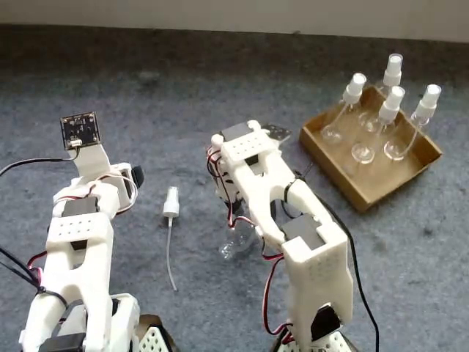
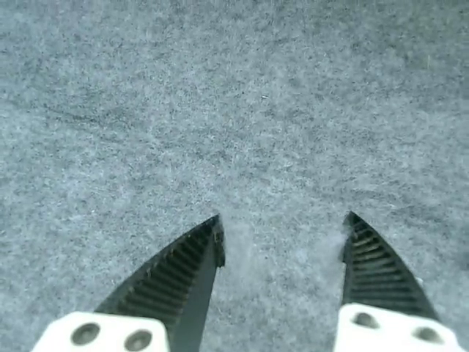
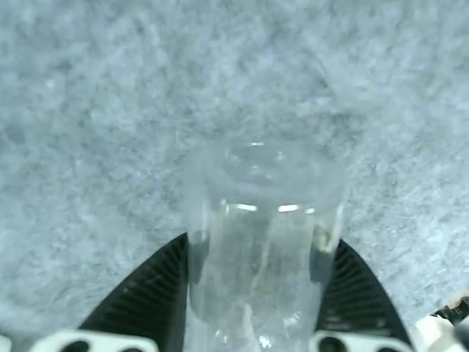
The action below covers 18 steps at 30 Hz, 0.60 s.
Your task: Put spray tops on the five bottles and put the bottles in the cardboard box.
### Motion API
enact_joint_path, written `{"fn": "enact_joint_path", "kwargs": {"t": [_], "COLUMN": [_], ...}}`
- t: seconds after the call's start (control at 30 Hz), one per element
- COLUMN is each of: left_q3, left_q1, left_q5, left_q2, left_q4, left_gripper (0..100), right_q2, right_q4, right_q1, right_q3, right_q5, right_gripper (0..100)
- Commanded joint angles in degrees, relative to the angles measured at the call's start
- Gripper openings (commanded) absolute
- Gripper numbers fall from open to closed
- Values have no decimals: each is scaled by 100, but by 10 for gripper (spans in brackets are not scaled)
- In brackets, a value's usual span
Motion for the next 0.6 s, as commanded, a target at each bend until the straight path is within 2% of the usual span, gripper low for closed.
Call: {"fn": "enact_joint_path", "kwargs": {"t": [0.0, 0.13, 0.27, 0.33, 0.5, 0.57], "left_q3": [-22, -22, -22, -22, -22, -22], "left_q1": [-57, -57, -57, -57, -57, -57], "left_q5": [53, 53, 53, 53, 53, 53], "left_q2": [-171, -171, -171, -171, -171, -171], "left_q4": [-114, -114, -114, -114, -114, -114], "left_gripper": [238, 238, 238, 238, 238, 238], "right_q2": [-84, -92, -84, -84, -84, -84], "right_q4": [-84, -207, -462, -593, -611, -611], "right_q1": [75, 75, 92, 84, 92, 84], "right_q3": [-40, -57, -22, -22, -4, -4], "right_q5": [176, 941, 941, 923, 9, -105], "right_gripper": [150, 152, 157, 194, 368, 384]}}
